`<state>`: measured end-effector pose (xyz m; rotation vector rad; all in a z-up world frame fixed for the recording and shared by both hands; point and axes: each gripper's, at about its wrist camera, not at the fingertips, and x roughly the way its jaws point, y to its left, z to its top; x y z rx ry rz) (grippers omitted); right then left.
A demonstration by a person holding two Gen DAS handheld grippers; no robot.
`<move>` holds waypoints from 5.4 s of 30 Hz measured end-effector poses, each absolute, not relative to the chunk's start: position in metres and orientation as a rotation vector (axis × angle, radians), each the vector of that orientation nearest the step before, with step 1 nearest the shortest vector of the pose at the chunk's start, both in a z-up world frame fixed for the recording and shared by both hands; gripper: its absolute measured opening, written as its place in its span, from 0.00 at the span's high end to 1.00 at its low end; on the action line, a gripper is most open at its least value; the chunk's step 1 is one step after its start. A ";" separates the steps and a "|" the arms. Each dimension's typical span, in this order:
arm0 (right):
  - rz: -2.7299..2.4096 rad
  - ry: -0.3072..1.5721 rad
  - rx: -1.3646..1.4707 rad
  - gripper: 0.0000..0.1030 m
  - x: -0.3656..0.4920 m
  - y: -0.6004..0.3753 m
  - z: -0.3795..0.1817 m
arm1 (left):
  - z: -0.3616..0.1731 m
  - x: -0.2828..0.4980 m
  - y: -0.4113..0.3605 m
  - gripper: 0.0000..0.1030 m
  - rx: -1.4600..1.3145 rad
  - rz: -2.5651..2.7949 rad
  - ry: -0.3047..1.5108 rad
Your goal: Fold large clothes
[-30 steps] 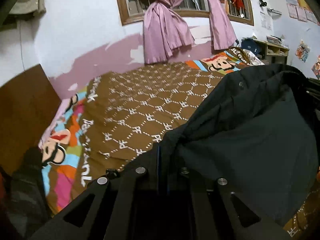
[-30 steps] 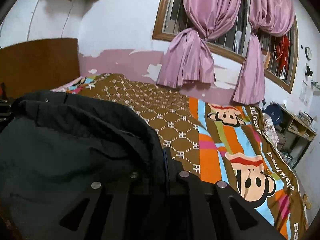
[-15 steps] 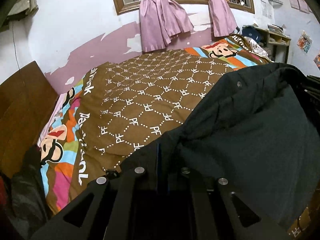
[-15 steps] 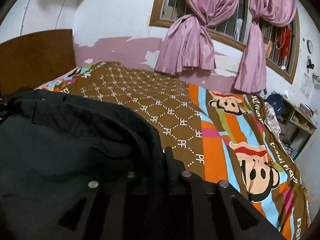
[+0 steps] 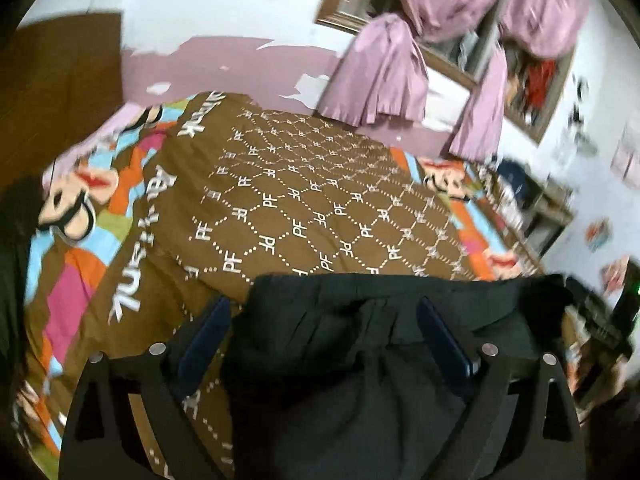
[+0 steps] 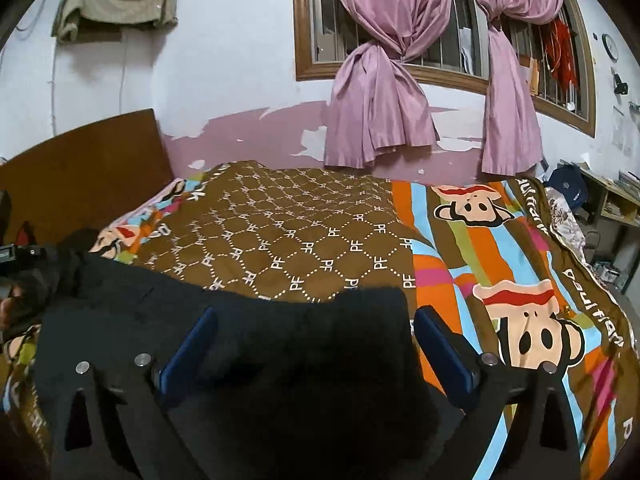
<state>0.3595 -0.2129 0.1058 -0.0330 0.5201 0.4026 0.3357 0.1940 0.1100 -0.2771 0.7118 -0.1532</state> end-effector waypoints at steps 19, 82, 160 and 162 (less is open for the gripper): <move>0.419 0.729 0.443 0.25 0.316 -0.336 -0.002 | 0.017 0.235 0.239 0.12 -0.580 -0.317 0.861; 0.310 0.718 0.292 0.95 0.325 -0.313 0.005 | 0.062 0.220 0.171 0.93 -0.085 -0.230 0.982; 0.436 0.741 0.237 0.00 0.442 -0.215 -0.056 | -0.021 0.386 0.068 0.01 -0.032 -0.252 0.685; 0.438 0.737 0.241 0.00 0.441 -0.216 -0.056 | -0.022 0.386 0.069 0.01 -0.039 -0.257 0.684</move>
